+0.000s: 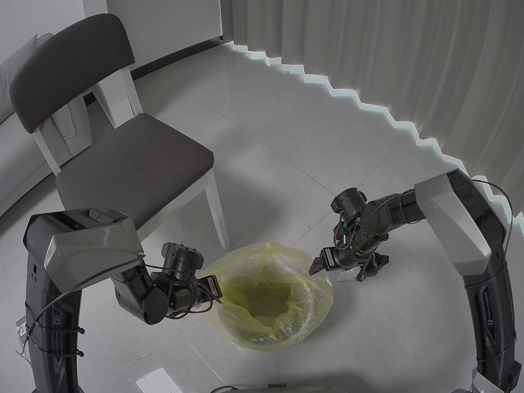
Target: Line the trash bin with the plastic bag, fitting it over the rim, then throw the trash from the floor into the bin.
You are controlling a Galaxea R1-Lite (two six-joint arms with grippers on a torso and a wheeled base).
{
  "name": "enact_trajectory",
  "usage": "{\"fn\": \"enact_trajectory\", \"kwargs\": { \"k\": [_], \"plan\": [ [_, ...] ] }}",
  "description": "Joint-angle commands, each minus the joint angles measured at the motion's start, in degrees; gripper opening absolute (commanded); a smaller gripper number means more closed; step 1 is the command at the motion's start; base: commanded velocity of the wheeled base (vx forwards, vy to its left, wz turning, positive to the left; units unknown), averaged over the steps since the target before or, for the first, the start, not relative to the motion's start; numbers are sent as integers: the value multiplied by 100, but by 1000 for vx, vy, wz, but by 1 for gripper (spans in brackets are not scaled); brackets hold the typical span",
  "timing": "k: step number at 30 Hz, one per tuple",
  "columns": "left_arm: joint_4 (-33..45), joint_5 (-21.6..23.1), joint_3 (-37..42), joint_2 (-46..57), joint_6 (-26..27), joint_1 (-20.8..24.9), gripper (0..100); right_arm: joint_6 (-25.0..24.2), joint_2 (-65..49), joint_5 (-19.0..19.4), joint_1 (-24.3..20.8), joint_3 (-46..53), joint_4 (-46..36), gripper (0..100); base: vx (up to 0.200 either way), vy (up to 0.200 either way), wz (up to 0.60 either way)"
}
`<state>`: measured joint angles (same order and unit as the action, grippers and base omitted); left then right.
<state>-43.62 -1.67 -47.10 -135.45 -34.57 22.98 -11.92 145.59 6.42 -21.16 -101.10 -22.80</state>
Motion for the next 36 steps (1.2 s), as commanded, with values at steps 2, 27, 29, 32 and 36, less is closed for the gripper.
{"fn": "enact_trajectory", "kwargs": {
  "k": [2,27,29,32,36],
  "plan": [
    [29,-9,26,10,12,14,100,32,-1200,140,-116,916,452,100,0,0,0],
    [29,-580,764,379,777,-136,100,15,-1173,307,-2067,2657,2939,100,0,0,0],
    [46,-598,773,361,891,-162,100,15,-1209,307,-1988,2718,2939,100,0,0,0],
    [11,-809,544,159,1005,-197,100,15,-1261,307,-1839,2762,2948,100,0,0,0],
    [64,-870,131,89,1040,-232,100,-29,-1411,316,-1540,2771,3000,100,0,0,0]
  ]
}}
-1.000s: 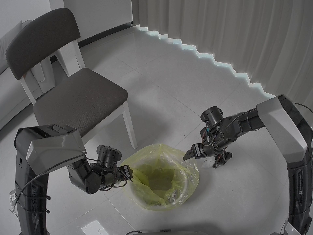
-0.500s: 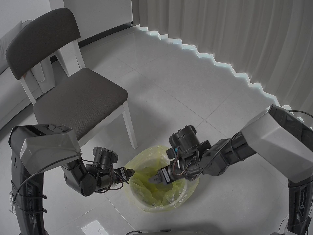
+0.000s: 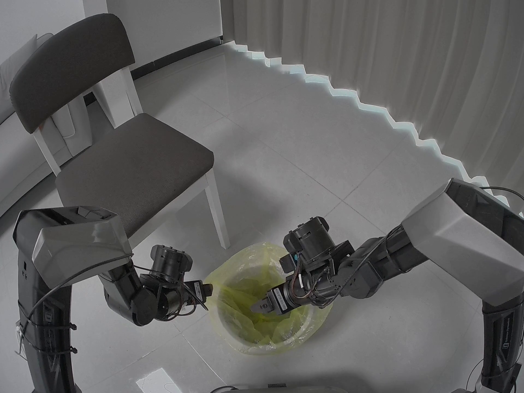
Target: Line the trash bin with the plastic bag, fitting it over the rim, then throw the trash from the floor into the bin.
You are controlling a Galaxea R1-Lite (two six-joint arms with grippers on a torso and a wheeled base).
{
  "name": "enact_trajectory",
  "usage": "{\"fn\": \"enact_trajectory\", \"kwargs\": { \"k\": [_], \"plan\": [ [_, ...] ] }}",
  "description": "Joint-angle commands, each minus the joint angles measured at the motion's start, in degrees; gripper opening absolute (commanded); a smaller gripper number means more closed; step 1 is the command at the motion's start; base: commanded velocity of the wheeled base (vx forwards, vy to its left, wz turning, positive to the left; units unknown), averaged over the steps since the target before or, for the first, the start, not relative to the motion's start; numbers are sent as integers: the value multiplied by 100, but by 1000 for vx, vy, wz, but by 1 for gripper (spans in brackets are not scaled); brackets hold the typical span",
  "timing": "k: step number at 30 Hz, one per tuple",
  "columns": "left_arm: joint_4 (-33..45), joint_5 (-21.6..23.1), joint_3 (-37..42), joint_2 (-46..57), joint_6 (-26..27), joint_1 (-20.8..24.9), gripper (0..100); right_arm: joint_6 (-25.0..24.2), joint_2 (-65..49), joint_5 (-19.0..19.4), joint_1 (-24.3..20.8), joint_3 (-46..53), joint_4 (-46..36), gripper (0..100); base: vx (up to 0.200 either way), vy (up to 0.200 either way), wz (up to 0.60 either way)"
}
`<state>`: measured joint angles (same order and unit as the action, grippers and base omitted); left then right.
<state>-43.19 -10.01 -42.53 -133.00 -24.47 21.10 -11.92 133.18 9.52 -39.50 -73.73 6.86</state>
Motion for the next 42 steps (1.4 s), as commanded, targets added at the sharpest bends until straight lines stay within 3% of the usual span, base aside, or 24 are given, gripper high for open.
{"fn": "enact_trajectory", "kwargs": {
  "k": [1,4,10,18,26,42],
  "plan": [
    [30,-27,-475,-174,38,-27,100,-38,-266,6,452,60,34,100,0,0,0],
    [153,-19,-765,-297,109,-27,100,-38,-390,15,680,157,34,100,0,0,0],
    [1146,-89,-1846,-719,249,-62,100,50,-513,103,1357,482,17,100,0,0,0],
    [2509,-230,-2338,-798,311,-106,100,366,-302,103,1911,456,43,100,0,0,0],
    [2500,-63,-2163,-139,-5,-71,100,902,358,41,2157,-28,17,100,0,0,0],
    [2280,-10,-1600,415,-32,-10,100,1271,1544,-231,1999,-1302,-607,100,0,0,0]
  ]
}}
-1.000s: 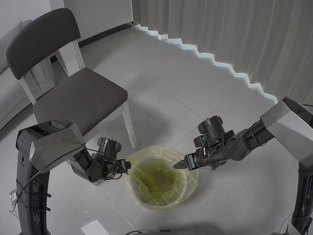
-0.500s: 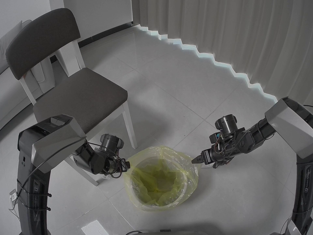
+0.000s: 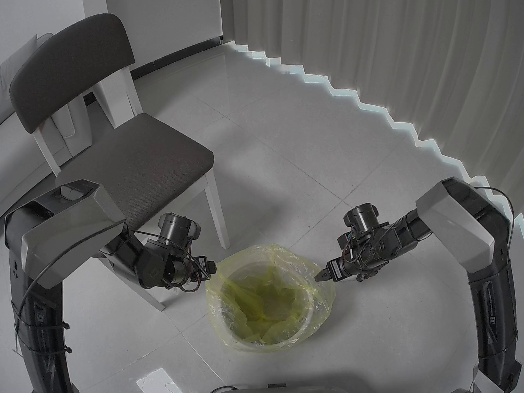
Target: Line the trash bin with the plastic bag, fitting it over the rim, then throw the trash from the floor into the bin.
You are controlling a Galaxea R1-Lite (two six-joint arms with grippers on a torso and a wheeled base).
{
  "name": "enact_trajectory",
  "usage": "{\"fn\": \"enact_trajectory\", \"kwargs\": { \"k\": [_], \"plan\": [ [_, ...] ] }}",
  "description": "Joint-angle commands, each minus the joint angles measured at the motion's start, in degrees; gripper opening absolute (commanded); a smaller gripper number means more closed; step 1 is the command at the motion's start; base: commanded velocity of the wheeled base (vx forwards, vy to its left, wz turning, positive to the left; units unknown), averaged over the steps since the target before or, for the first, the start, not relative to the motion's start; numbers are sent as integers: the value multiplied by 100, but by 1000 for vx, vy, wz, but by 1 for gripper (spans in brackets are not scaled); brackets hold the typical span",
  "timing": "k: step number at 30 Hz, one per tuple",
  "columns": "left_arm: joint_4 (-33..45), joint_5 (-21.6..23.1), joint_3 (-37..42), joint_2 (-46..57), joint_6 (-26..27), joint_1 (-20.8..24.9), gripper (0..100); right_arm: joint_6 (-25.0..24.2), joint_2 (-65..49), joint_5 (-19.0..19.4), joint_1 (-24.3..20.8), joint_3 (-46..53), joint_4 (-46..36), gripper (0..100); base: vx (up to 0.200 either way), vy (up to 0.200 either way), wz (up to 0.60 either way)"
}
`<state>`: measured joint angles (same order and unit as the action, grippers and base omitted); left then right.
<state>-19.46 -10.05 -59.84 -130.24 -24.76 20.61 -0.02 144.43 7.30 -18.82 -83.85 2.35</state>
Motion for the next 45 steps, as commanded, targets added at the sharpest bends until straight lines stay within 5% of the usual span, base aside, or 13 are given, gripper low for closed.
{"fn": "enact_trajectory", "kwargs": {
  "k": [1,13,16,26,36,45],
  "plan": [
    [-111,-6,148,140,-3,48,100,125,454,-1,-78,-378,-279,100,0,0,0],
    [-111,-6,140,25,33,118,100,310,999,-115,-139,-2136,-2230,100,0,0,0],
    [-102,-6,17,-159,94,109,100,275,911,-361,-104,-2022,-2239,100,0,0,0],
    [82,-15,-959,-1064,569,92,100,301,-434,-247,546,-914,-1844,100,0,0,0],
    [1462,-384,-2638,-1891,674,66,100,416,-970,-89,1197,-176,-1369,100,0,0,0],
    [1647,-244,-2444,-1434,586,83,100,424,-917,-71,1337,-114,-1264,100,0,0,0]
  ]
}}
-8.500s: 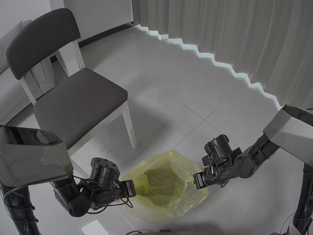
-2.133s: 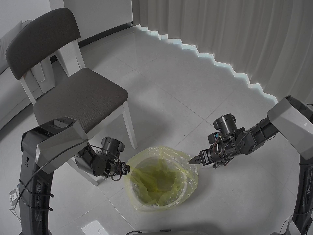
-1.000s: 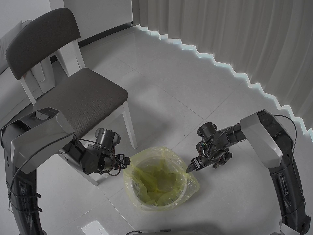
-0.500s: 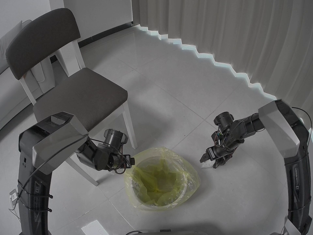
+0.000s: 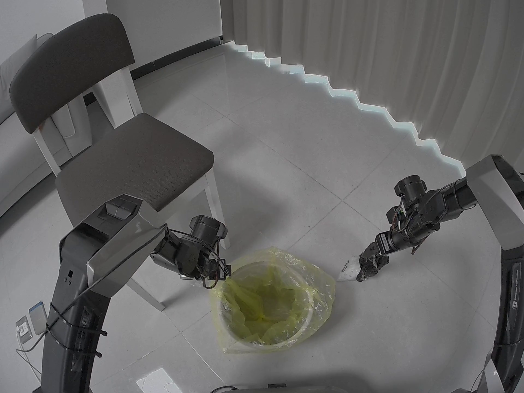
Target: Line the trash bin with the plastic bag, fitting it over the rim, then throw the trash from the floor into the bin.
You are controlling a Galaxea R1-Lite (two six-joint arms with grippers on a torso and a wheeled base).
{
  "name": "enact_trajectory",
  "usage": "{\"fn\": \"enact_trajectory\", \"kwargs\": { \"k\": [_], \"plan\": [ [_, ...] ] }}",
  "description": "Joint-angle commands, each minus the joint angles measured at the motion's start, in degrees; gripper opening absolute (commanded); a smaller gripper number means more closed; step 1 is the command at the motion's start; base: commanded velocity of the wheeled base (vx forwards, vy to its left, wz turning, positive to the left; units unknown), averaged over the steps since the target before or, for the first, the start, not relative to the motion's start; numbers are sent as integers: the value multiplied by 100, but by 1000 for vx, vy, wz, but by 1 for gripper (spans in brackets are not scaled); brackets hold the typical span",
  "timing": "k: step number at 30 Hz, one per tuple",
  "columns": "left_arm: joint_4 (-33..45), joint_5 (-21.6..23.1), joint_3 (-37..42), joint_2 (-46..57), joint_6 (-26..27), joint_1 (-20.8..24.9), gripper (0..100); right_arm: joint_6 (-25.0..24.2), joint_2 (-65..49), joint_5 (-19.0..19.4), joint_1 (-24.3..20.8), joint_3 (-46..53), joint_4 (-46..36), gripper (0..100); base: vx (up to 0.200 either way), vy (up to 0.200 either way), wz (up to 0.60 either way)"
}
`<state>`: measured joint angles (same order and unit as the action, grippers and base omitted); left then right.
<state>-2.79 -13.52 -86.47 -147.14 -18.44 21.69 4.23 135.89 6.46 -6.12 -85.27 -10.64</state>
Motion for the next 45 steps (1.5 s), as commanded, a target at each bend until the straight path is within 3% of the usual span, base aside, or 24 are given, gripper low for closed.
{"fn": "enact_trajectory", "kwargs": {
  "k": [1,13,16,24,36,40,45],
  "plan": [
    [-28,165,332,397,-45,-33,100,-1,-54,13,67,28,53,100,0,0,0],
    [-477,535,1686,2023,-45,11,100,-1,-19,312,76,63,141,100,0,0,0],
    [-732,535,2002,2111,-45,11,100,-1,-19,321,-65,169,177,100,0,0,0],
    [-1786,535,3092,2453,-36,-7,100,-54,474,233,-1023,213,880,100,0,0,0],
    [-1918,552,3523,2919,-45,-51,100,175,1142,242,-1383,-218,880,100,0,0,0],
    [-1918,543,3540,2972,-54,-42,100,315,1379,233,-1383,-464,686,100,0,0,0],
    [-1918,543,3655,3112,-124,11,100,333,1739,224,-1374,-1633,-641,100,0,0,0]
  ]
}}
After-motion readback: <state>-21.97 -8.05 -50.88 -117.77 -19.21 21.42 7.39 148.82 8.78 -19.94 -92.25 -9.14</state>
